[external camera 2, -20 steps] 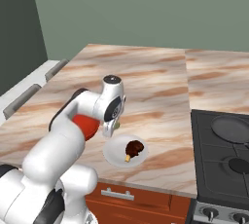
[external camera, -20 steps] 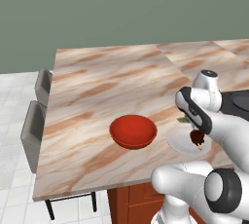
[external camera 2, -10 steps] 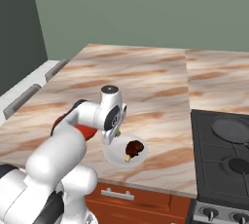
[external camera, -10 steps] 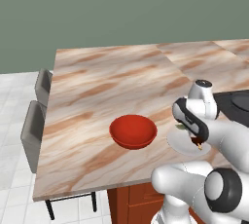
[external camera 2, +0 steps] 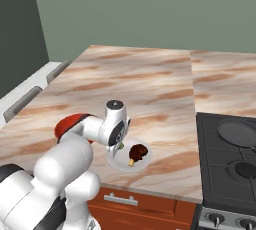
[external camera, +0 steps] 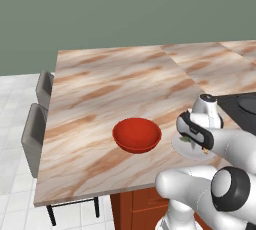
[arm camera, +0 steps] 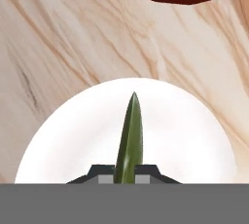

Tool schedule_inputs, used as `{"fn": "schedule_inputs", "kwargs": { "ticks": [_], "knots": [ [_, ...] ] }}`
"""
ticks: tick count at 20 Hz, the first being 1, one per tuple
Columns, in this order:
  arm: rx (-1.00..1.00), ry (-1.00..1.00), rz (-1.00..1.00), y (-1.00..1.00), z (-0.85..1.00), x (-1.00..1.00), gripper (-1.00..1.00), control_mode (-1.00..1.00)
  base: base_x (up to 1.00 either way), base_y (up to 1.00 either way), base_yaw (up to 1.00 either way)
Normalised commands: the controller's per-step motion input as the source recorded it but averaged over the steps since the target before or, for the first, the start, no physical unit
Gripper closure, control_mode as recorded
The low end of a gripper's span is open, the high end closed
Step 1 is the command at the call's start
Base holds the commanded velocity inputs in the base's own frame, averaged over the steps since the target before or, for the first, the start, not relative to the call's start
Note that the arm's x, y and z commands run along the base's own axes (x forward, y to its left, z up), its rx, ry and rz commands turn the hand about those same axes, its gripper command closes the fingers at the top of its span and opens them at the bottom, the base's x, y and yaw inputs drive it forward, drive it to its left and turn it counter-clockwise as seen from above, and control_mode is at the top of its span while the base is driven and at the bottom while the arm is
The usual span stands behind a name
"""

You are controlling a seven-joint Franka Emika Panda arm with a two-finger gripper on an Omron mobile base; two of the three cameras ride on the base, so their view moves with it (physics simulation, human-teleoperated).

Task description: Place the steak on the plate and place the lemon wedge on the same plate.

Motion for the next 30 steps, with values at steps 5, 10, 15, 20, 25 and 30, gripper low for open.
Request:
{"fn": "schedule_inputs", "kwargs": {
  "ticks": [5, 10, 15, 20, 25, 30],
  "knots": [
    [0.02, 0.00, 0.00, 0.00, -0.28, 0.00, 1.00, -1.00, 0.00, 0.00, 0.00],
    [0.02, 0.00, 0.00, 0.00, -0.18, 0.00, 1.00, -1.00, 0.00, 0.00, 0.00],
    [0.00, 0.00, 0.00, 0.00, -0.06, 0.00, -1.00, -1.00, 0.00, 0.00, 0.00],
    [0.00, 0.00, 0.00, 0.00, 0.00, 0.00, -1.00, -1.00, 0.00, 0.00, 0.00],
    [0.00, 0.00, 0.00, 0.00, 0.10, 0.00, -1.00, -1.00, 0.00, 0.00, 0.00],
    [0.00, 0.00, -0.01, 0.00, 0.66, 0.00, -1.00, -1.00, 0.00, 0.00, 0.00]
  ]
}}
